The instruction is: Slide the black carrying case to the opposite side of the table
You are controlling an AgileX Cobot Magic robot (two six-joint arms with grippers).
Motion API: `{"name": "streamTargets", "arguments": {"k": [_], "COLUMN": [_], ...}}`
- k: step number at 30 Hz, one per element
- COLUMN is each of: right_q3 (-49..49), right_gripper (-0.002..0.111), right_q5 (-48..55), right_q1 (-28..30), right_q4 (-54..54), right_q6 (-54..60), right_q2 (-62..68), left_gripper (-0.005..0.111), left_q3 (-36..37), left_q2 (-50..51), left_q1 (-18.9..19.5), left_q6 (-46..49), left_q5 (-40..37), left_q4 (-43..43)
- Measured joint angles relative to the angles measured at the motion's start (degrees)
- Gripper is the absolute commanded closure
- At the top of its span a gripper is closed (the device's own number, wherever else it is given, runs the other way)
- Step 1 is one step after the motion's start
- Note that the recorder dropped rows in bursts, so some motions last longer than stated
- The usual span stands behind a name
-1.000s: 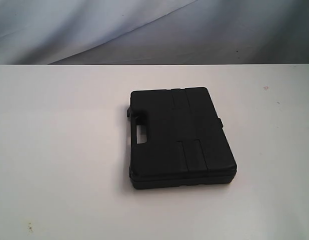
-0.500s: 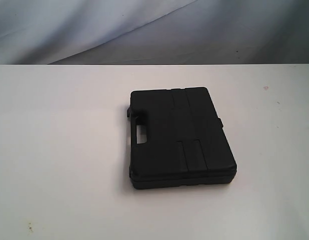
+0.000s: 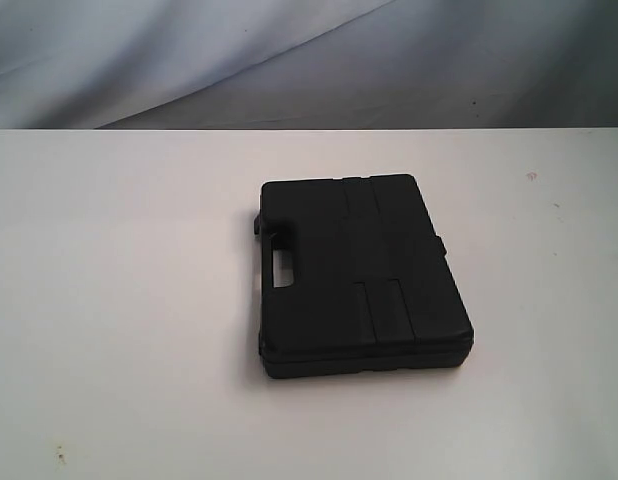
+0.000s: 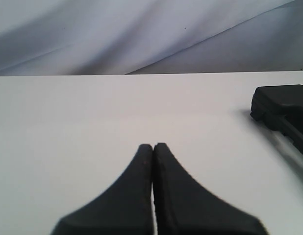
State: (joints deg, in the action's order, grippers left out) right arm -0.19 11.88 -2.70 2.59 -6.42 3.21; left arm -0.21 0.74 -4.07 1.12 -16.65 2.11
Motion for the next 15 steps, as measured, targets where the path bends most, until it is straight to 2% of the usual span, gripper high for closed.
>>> {"name": "streamTargets", "arguments": {"k": [15], "right_q3": [0.0], "right_gripper": [0.108], "right_q5": [0.0], "right_q1": [0.0], "right_q4": [0.5], "right_q6": [0.0], "right_q2": [0.0], "left_gripper": [0.107], "left_q3": [0.0], "left_q2": [0.0], "left_q1": [0.0], "left_q6": [0.0], "left_q5": [0.0], "left_q4": [0.0]}}
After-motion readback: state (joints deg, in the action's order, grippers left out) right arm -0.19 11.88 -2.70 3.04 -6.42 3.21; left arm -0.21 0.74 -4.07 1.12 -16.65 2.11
